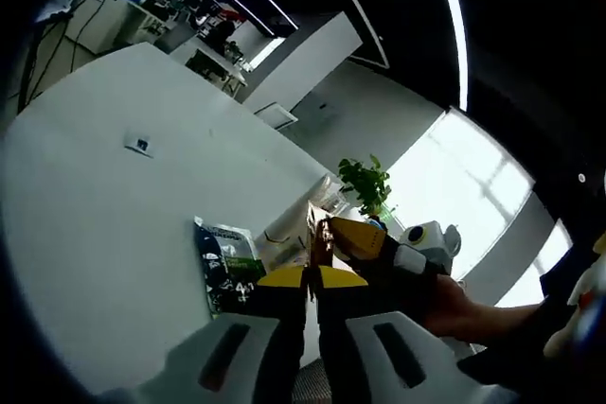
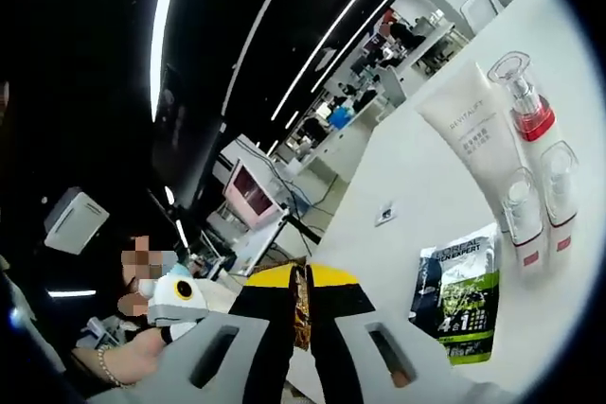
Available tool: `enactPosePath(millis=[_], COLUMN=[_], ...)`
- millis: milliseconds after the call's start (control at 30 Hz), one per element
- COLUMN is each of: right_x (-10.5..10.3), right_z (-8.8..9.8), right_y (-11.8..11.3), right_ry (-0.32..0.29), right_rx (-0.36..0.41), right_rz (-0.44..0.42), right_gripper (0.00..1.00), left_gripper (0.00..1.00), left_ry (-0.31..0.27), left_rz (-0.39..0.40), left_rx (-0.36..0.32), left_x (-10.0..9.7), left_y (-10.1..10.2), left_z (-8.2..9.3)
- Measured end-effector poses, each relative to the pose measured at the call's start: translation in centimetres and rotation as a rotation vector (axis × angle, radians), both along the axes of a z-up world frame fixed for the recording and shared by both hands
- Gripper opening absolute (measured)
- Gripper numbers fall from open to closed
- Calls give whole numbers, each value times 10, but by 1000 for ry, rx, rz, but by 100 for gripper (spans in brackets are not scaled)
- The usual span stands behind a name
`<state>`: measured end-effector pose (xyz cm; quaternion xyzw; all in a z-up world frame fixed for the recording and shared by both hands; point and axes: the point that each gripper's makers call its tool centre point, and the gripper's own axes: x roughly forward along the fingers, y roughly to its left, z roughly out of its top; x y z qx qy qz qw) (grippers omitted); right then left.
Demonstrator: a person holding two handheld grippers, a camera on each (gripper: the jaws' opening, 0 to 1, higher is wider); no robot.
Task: Arrange the skincare products in the storage area until every visible bottle or jar stands upright without overlapping.
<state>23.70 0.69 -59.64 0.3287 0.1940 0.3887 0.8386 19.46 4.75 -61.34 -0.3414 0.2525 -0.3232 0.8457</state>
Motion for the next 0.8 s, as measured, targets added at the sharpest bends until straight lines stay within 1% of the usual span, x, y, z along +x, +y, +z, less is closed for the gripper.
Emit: enactPosePath(millis=[33, 100, 133, 200, 267, 333, 467, 500, 533, 600, 700, 767, 800], right_x=[0, 1, 2, 4, 2, -1, -4, -5, -6, -5, -7, -10, -9], right_z=[0, 2, 4, 8, 12, 17, 19, 17, 16, 15, 14, 12, 8], right_y=[1, 6, 8, 11, 15, 18, 19, 18, 17, 16, 19, 21, 21], right_ry=[-3, -22, -41, -93, -121, -163, -181, -182, -195, -210, -219, -243, -243], right_rx=[-2, -2, -8, -24, -31, -37, -61, -73, -94, -121, -144, -177, -206], right_rz=[6, 29, 47, 71, 106, 151, 205, 219, 238, 243, 270, 304, 306], right_gripper=[5, 5, 6, 7, 10, 13, 11, 10, 8, 4, 4, 4, 3], left_gripper=[0, 0, 0, 0, 0, 0, 0, 0, 0, 0, 0, 0, 0], left_ry=[9, 7, 7, 27, 35, 58, 81, 93, 103, 125, 155, 168, 173], left_rz=[2, 1, -7, -27, -40, -56, -82, -86, -87, -106, -124, -127, -131], left_rx=[-11, -9, -9, -31, -51, -92, -128, -127, -130, -147, -166, -170, -172], left_x=[0, 1, 1, 0, -1, -2, -3, -3, -3, -6, -9, -10, -11], left_y=[1, 3, 3, 4, 4, 4, 6, 7, 8, 6, 5, 6, 7], left_z=[0, -1, -2, -3, -2, 1, 3, 2, 1, 1, 0, -2, -3])
